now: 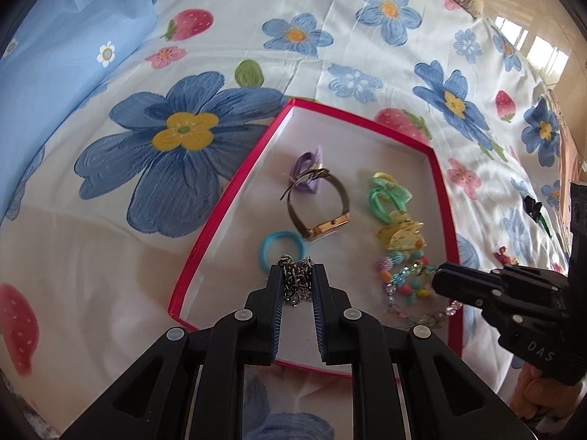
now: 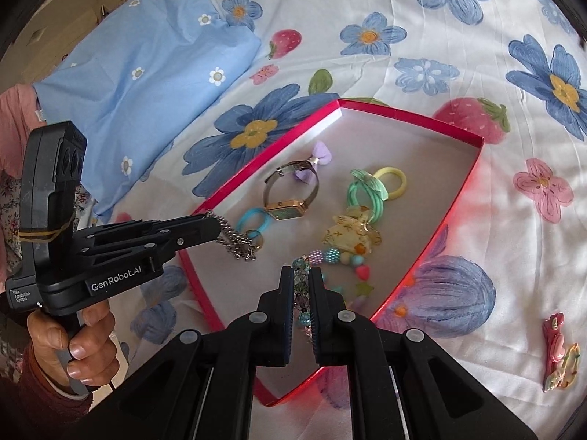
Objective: Organize jewelry
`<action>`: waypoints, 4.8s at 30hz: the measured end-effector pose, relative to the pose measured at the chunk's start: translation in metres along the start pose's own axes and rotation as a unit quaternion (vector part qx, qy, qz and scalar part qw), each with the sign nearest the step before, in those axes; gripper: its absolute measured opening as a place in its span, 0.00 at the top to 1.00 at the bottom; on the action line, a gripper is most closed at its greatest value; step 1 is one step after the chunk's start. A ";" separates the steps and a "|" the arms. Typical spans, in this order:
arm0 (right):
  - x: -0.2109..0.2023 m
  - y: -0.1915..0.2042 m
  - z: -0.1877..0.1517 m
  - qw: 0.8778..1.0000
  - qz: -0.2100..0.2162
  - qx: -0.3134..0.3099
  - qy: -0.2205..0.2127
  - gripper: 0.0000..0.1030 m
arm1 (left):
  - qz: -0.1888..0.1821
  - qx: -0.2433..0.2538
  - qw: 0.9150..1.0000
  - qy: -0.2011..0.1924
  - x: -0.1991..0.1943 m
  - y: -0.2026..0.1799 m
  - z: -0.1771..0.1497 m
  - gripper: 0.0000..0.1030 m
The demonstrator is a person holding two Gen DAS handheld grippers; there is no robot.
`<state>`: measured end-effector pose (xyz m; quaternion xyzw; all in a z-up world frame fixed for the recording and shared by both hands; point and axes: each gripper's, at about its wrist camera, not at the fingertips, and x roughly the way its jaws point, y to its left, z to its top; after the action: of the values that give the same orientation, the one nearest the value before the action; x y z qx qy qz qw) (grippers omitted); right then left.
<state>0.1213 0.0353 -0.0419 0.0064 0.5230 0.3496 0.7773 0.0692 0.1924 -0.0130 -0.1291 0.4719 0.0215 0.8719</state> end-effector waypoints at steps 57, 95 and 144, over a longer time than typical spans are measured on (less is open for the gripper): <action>-0.017 -0.013 -0.008 0.999 -0.013 0.016 -0.033 0.48 | 0.031 -0.018 0.999 0.000 -0.007 -0.003 -0.010 0.22; -0.173 0.029 -0.010 0.979 -0.021 -0.041 -0.199 0.01 | 0.083 -0.001 0.985 -0.151 -0.177 -0.039 -0.073 0.01; -0.088 0.010 -0.105 0.983 -0.087 -0.045 -0.156 0.00 | 0.156 0.022 0.974 -0.163 -0.111 -0.066 -0.158 0.01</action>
<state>0.0115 -0.0425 -0.0147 -0.0195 0.3775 0.2987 0.8763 -0.1106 0.0993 0.0105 -0.0293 0.3383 0.1671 0.9256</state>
